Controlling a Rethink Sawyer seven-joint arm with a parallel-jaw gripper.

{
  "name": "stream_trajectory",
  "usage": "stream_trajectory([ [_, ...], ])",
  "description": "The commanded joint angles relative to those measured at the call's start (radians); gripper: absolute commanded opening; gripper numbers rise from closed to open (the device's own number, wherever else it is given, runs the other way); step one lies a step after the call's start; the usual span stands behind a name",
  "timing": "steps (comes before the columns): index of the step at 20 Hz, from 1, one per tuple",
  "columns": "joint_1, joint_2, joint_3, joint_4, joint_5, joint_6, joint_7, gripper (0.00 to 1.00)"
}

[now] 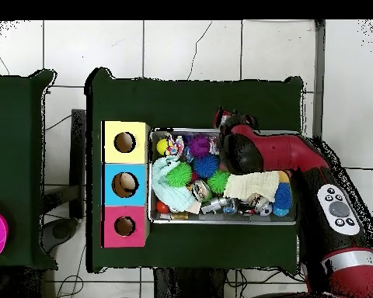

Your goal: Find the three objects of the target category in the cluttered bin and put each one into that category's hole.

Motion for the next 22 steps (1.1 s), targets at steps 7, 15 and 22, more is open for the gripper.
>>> stream_trajectory([
  [7, -0.005, 0.095, -0.013, -0.083, -0.011, 0.329, -0.201, 1.00],
  [15, -0.036, -0.012, 0.027, 0.008, -0.023, 0.310, -0.191, 1.00],
  [22, -0.048, -0.054, 0.015, 0.066, -0.027, 0.300, -0.167, 1.00],
])
